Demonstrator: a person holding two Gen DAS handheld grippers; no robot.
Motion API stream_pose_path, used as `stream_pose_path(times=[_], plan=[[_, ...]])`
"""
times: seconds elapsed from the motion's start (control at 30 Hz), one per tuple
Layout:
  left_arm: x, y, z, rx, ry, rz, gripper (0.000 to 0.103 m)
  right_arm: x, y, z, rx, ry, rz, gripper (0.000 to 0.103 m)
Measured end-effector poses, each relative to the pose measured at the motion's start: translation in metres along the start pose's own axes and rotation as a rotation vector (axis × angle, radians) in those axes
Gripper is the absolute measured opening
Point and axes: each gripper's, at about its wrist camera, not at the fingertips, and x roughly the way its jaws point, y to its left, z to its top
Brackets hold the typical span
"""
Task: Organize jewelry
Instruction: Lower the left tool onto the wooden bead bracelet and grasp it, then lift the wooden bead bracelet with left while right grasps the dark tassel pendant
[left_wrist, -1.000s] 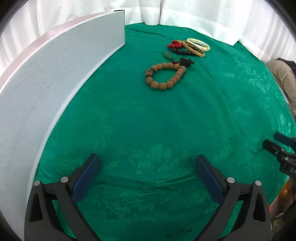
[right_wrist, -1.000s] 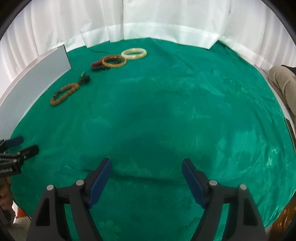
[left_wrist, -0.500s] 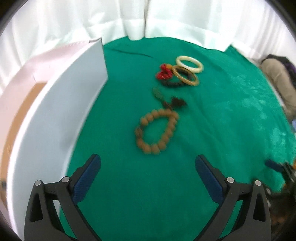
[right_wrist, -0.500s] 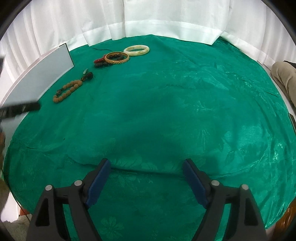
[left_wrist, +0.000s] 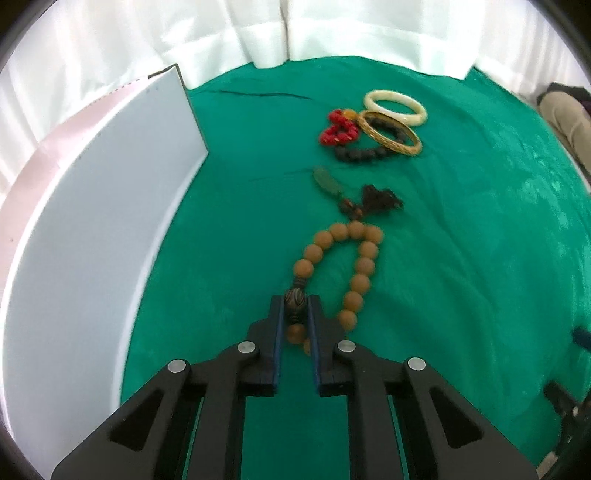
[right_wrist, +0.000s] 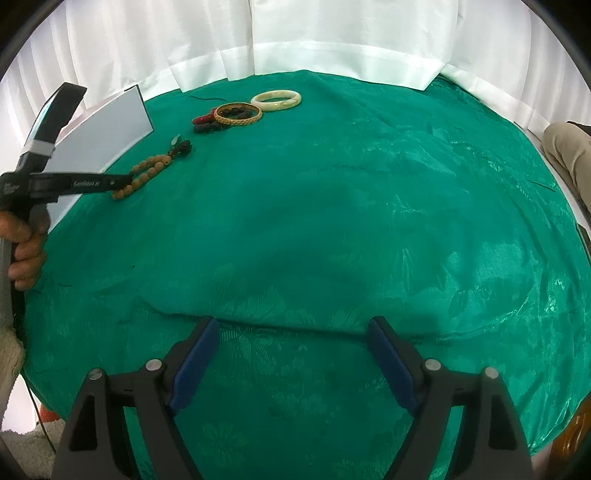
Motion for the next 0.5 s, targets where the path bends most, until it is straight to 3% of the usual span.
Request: stream_pose_path(times=[0.27,0.33,0.5], plan=[[-0.042,0.034,-0.042,-0.130,-0.013,-0.123,0.010,-0.003,-0.002,0.008,0.003,0.031,0.032,0.085],[-0.051,0.042,-0.057,-0.151,-0.014,-0.121,0.010,-0.005,0.003,0.022,-0.017,0.028,0.061,0.085],[-0.043,0.051,-0.079,-0.205,0.016,-0.107,0.011,0.005,0.035,0.099,-0.123,-0.034,0.191,0.085]])
